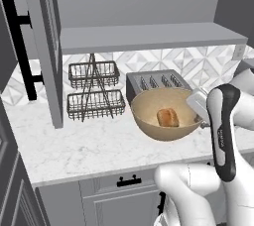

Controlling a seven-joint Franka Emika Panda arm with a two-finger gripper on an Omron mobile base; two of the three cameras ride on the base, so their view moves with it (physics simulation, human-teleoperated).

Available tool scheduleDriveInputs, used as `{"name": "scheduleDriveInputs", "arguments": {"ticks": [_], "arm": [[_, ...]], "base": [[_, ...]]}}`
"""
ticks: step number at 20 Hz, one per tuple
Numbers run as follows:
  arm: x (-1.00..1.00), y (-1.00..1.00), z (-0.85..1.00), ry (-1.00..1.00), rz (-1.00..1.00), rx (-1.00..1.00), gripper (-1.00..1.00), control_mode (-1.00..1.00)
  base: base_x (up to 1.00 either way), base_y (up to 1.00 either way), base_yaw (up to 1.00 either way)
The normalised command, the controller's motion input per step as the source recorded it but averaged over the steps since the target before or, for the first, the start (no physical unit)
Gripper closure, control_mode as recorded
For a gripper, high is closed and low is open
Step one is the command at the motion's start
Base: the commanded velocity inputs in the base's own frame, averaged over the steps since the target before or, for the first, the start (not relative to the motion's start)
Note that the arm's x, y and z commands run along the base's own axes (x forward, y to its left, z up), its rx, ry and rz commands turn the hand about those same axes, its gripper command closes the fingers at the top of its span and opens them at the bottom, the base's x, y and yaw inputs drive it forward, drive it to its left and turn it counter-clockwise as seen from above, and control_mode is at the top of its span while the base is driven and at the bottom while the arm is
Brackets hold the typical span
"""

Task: Open the cabinet, pick up the bread from the cabinet and place it in the basket. Then move the basket to the dining counter.

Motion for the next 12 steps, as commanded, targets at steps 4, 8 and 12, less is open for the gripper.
{"name": "scheduleDriveInputs", "arguments": {"ticks": [4, 8, 12], "arm": [[-0.13, -0.04, 0.05, 0.10, -0.36, 0.00, 1.00, -1.00], [-0.12, -0.11, 0.06, 0.03, -0.30, 0.00, 1.00, -1.00], [0.00, 0.00, -0.01, 0.00, 0.00, 0.01, 1.00, -1.00]], "base": [[0.00, 0.00, 0.00], [0.00, 0.00, 0.00], [0.00, 0.00, 0.00]]}}
